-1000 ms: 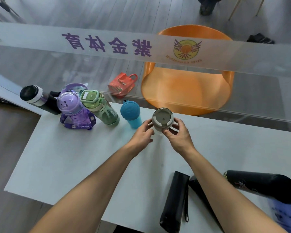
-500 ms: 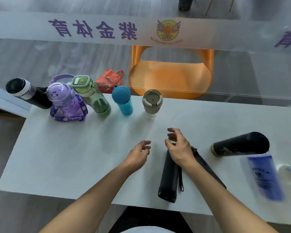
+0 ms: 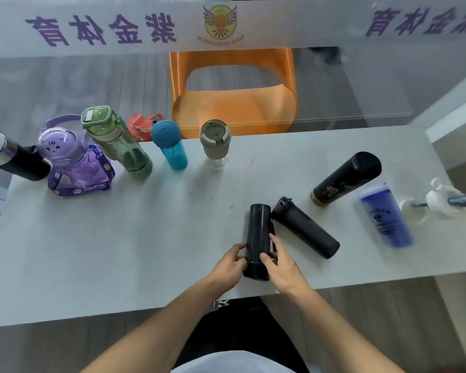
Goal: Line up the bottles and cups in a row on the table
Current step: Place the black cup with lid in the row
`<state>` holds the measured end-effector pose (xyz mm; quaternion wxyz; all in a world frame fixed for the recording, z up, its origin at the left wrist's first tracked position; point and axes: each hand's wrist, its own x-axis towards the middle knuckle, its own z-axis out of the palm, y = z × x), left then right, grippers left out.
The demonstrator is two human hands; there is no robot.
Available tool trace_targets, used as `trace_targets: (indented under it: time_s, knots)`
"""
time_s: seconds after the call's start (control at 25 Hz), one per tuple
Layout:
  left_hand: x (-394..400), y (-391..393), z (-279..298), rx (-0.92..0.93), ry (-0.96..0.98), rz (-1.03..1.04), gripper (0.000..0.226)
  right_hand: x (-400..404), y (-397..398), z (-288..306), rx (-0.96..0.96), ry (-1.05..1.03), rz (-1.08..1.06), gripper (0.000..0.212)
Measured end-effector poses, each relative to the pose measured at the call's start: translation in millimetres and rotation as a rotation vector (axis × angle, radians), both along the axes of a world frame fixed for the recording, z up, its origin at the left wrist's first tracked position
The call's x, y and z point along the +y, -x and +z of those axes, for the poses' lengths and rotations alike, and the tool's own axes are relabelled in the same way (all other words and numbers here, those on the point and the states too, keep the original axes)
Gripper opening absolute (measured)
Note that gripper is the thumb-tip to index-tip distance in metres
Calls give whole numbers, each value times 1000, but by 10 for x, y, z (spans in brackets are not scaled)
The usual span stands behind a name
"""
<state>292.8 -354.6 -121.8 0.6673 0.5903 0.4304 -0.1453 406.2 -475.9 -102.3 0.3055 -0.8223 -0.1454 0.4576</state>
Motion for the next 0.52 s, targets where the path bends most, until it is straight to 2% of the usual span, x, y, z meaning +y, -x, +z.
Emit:
trace_targets:
  time_s: [0.28, 0.44, 0.52]
  knots:
    - [266, -4, 386, -131, -26, 172, 40, 203, 15, 318, -67, -162, -139, 43]
    - [406, -94, 558, -157, -58, 206, 42, 322, -80, 404, -49, -275, -200, 50]
    - [440, -154, 638, -183, -67, 213, 40, 400, -138, 464, -61, -307, -218, 46]
